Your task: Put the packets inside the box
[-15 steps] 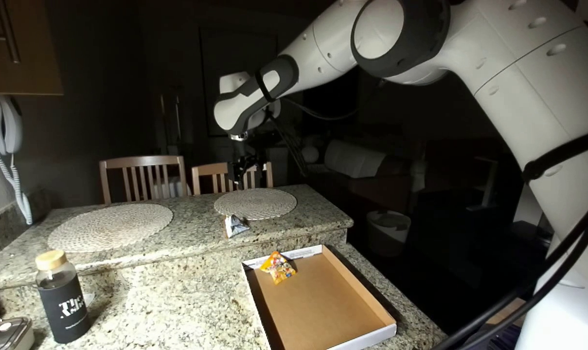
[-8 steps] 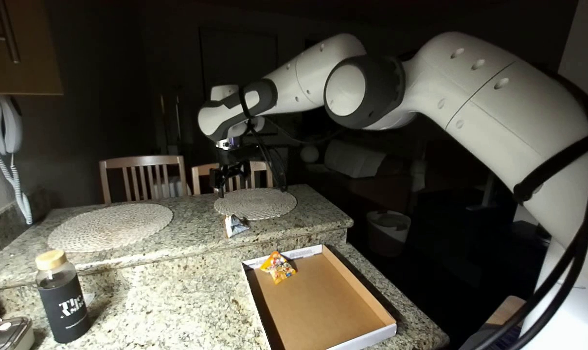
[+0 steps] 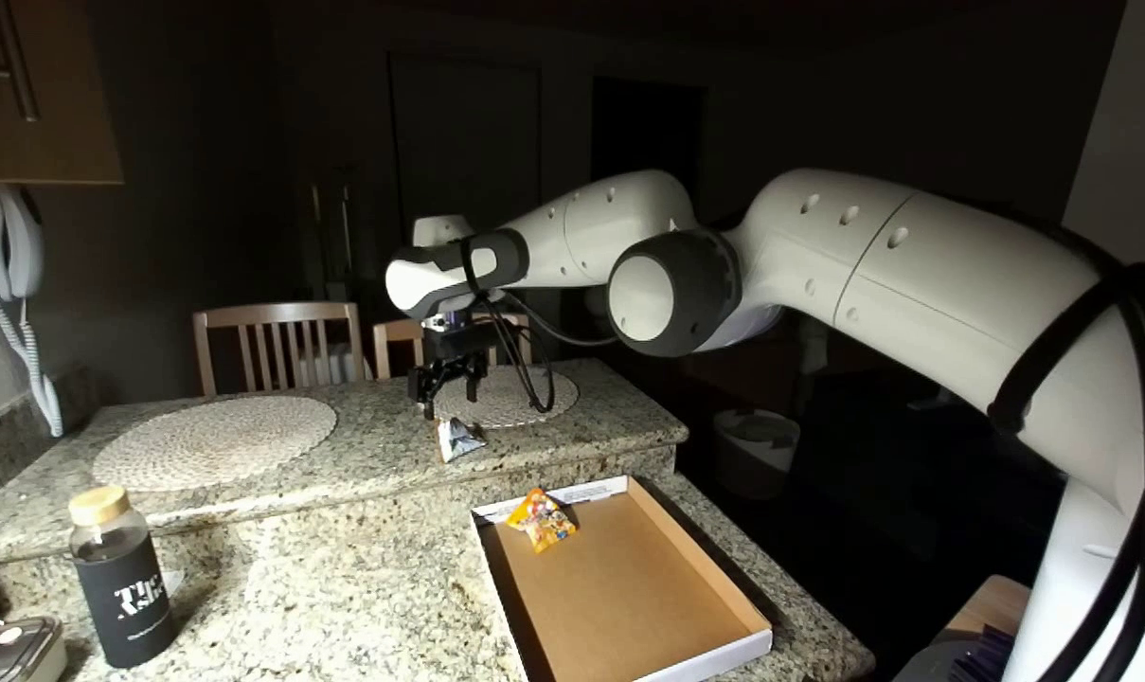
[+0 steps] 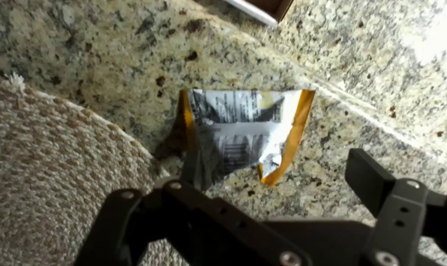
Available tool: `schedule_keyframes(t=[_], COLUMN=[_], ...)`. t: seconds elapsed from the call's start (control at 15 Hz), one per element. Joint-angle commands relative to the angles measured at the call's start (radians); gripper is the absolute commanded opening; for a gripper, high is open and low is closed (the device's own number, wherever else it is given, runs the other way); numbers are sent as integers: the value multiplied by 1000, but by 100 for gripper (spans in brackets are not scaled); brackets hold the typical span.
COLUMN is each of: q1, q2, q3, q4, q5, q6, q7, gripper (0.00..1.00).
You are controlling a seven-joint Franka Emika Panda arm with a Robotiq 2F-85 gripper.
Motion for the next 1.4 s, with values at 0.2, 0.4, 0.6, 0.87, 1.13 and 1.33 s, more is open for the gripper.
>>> schedule_keyframes(t=[0.2, 0.4, 0.6, 0.87, 1.13, 1.33], q1=[25, 42, 49, 46, 40, 35], q2=[61, 118, 153, 113, 122, 126], q3=[-20, -42, -61, -58, -56, -54], q4=[124, 200, 238, 129, 131, 133], q5=[-15, 6, 2, -13, -6, -3], q6=[12, -40, -82, -48, -47, -43], q7=[10, 0, 0, 9, 9, 10], gripper=[100, 100, 100, 100, 60, 39])
